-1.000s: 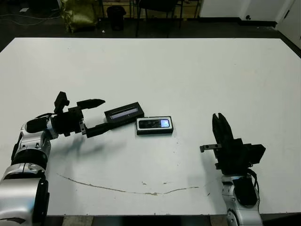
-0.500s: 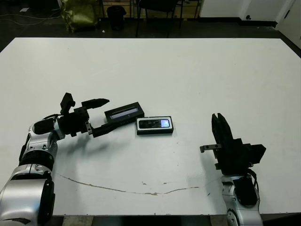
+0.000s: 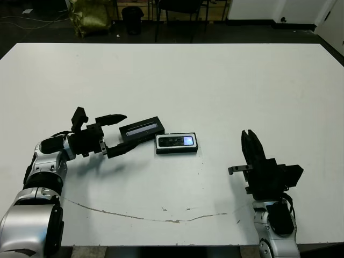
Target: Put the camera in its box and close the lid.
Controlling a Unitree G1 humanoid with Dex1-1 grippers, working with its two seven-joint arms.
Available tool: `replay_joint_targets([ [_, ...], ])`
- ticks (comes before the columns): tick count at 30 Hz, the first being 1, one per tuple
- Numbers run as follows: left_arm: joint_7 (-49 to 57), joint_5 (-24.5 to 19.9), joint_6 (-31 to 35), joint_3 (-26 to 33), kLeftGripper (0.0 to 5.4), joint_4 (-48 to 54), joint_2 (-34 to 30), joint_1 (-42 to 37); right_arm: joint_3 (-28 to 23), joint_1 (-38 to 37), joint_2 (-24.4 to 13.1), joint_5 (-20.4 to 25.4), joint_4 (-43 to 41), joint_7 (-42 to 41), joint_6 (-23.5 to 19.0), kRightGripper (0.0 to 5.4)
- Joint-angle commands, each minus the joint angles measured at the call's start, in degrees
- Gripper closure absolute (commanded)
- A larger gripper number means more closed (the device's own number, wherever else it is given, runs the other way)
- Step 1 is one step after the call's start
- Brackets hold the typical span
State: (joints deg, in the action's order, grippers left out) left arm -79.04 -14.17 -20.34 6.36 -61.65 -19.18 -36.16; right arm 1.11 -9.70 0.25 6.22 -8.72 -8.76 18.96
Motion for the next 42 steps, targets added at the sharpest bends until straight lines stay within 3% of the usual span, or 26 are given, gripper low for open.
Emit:
replay_joint_targets([
  [1, 0.19, 1.23, 0.11, -0.60, 0.02, -1.24, -0.18, 0.33, -0.31, -0.41, -0.51, -0.18, 0.53, 0.19, -0.42, 5.40],
  [8, 2.74, 2.22, -0.77, -1.07, 0.02, -0.95, -0.15, 0.59, -0.24, -0.30, -0.51, 0.11, 0.55, -0.04, -0.56, 5.40],
  [12, 3.81, 2.35, 0.73, -1.33, 0.02, -1.35, -0.27, 0.24, -0.03, -1.05, -0.41, -0.24, -1.49, 0.66, -3.04, 5.40],
  [21, 8.84, 3.01, 0.02, -1.01, 0.02, -1.74, 0.17, 0.10, -0.27, -1.29, -0.45, -0.74, -1.28, 0.82, -2.84, 5.40],
  [42, 3.47, 6.25, 2.43, -4.20, 0.02, -5.36, 0.15, -3.72, -0.57, -1.24, -0.72, 1.10, -1.25, -0.05, -3.37, 5.40],
])
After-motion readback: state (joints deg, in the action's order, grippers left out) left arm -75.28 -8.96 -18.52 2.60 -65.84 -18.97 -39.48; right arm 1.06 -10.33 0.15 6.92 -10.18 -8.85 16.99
